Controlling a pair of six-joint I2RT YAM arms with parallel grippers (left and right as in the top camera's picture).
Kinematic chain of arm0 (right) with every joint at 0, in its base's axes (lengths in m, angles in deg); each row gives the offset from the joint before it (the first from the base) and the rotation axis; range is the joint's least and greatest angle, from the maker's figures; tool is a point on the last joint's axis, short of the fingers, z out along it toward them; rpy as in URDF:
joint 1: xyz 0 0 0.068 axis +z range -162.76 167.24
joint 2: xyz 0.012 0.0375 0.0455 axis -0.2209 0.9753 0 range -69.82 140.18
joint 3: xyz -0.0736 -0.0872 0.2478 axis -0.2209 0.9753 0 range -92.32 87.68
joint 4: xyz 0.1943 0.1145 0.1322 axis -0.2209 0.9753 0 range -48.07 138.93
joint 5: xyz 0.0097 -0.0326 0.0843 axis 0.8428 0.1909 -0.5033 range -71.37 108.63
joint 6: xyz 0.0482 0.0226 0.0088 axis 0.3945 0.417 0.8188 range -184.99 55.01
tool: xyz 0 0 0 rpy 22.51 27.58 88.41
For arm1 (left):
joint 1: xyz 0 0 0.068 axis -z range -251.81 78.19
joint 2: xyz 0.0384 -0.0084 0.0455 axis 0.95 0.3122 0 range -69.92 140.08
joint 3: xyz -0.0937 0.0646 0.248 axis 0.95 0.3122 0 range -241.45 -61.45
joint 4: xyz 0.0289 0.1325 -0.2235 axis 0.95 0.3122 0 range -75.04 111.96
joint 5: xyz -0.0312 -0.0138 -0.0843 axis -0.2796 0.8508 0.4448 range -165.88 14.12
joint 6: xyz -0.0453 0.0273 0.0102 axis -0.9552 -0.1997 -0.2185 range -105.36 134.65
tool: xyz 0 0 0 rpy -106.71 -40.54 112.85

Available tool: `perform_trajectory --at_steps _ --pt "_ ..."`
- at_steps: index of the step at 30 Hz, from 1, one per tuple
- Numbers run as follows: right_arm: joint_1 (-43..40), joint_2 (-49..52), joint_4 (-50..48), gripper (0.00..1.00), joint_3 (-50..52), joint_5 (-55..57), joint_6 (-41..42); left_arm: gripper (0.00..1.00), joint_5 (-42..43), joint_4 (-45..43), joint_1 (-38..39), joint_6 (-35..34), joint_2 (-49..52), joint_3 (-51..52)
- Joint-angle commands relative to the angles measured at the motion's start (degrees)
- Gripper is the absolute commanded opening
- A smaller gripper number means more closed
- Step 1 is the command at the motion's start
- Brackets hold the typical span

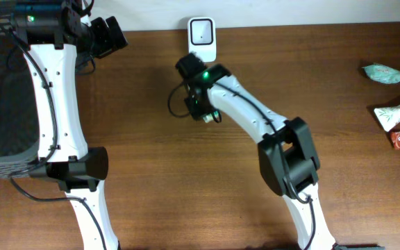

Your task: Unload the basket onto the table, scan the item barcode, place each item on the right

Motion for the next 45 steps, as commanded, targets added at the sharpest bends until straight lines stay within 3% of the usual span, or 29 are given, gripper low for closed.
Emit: perform_trajectory --at_steps 1,3,7,12,13,14,20,25,29,33,40,41,42,43,45 --pt "-5.9 -1.1 1.1 0.04 -4.7 -32.0 2.2 0.99 0.2 0.1 -0.3 0.7 -0.3 -0.5" --pt "-10.3 -1.0 1.0 0.04 -2.0 -45.9 2.2 0.99 0.2 0.1 -0.2 0.7 -0.3 -0.5" --pt "-16.5 -1.0 -0.7 0.04 8.4 -51.7 2.9 0.99 0.2 0.1 -0.2 0.7 -0.3 -0.5" --pt "-22.6 -1.0 1.1 0.04 10.3 -32.4 7.1 0.99 0.2 0.1 -0.2 0.7 -0.3 -0.5" --pt "-23.5 -1.0 1.4 0.07 10.3 -30.6 7.3 0.99 0.2 0.1 -0.2 0.7 -0.3 -0.5" --pt "-24.3 -1.0 2.2 0.25 9.8 -28.6 7.4 0.99 0.2 0.1 -0.2 0.7 -0.3 -0.5" --pt "-26.8 -1.0 13.9 0.30 -0.3 -10.1 8.0 0.99 0.2 0.1 -0.2 0.7 -0.3 -0.5" --pt "-26.7 -1.0 18.5 0.49 -4.7 -9.5 3.0 0.99 0.2 0.1 -0.2 0.7 -0.3 -0.5" --pt "-28.4 -1.0 15.5 0.49 -1.3 -10.1 0.3 0.99 0.2 0.1 -0.2 0.7 -0.3 -0.5" --pt "-29.7 -1.0 13.4 0.49 2.8 -21.8 -8.4 0.99 0.2 0.1 -0.3 0.7 -0.3 -0.5" --pt "-29.3 -1.0 2.1 0.48 14.8 -30.4 -8.1 0.99 0.2 0.1 -0.2 0.7 -0.3 -0.5" --pt "-29.2 -1.0 0.9 0.40 16.1 -30.4 -7.7 0.99 0.2 0.1 -0.2 0.7 -0.3 -0.5" --pt "-28.9 -1.0 -0.7 0.18 17.5 -30.1 -7.0 0.99 0.2 0.1 -0.2 0.7 -0.3 -0.5" --pt "-28.9 -1.0 -1.0 0.04 17.6 -30.2 -5.9 0.99 0.2 0.1 -0.2 0.7 -0.3 -0.5" --pt "-28.9 -1.1 -1.4 0.04 15.8 -30.1 -2.7 0.99 0.2 0.1 -0.3 0.7 -0.3 -0.5"
